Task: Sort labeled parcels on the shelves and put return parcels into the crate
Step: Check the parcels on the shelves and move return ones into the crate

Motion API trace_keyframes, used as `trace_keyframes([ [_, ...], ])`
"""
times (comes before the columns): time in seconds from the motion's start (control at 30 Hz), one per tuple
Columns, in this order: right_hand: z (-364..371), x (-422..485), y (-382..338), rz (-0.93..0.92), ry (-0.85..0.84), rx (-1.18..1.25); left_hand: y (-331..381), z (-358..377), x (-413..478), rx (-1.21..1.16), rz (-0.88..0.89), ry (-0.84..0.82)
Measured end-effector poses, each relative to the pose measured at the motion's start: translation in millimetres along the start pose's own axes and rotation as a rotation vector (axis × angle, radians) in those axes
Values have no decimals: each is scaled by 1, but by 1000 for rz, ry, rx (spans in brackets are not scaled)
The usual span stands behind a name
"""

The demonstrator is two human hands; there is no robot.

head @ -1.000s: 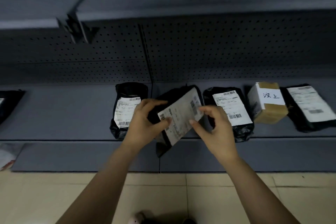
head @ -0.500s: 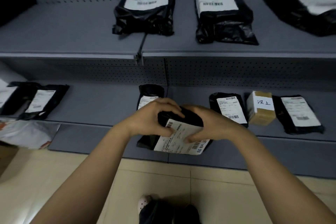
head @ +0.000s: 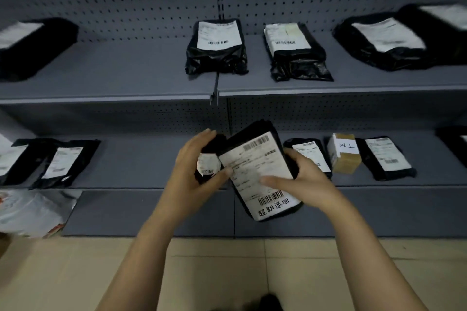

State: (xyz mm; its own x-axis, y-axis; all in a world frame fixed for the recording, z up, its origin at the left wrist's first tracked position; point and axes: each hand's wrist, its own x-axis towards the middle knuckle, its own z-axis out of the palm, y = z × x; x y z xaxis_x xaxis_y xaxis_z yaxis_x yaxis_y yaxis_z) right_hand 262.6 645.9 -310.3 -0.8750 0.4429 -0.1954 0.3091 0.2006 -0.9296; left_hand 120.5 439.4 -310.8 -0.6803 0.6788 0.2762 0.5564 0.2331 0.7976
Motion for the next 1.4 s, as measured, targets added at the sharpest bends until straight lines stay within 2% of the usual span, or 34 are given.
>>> trace_keyframes([
  [0.1,13,-20,-17,25,126,127,-2,-9,-13,-122,-48,2],
  [0.23,37,-41,-44,23,286,269,2,-26,-22,-311,-148,-126],
  [0.5,82,-79,-97,-67,416,442,26,-47,-31,-606,-25,-349],
  [0.73,86,-106,-111,-172,506,481,51,-54,-31,-760,-23,-291],
  [0.83,81,-114,-109,-215,513,423,61,-55,-21,-840,-61,-266],
  [1.07,62,-130,-109,-266,546,444,90,-40,-9,-842,-10,-337],
  [1.4,17,-158,-106,-314,741,538,143,-12,-5,-725,144,-424],
])
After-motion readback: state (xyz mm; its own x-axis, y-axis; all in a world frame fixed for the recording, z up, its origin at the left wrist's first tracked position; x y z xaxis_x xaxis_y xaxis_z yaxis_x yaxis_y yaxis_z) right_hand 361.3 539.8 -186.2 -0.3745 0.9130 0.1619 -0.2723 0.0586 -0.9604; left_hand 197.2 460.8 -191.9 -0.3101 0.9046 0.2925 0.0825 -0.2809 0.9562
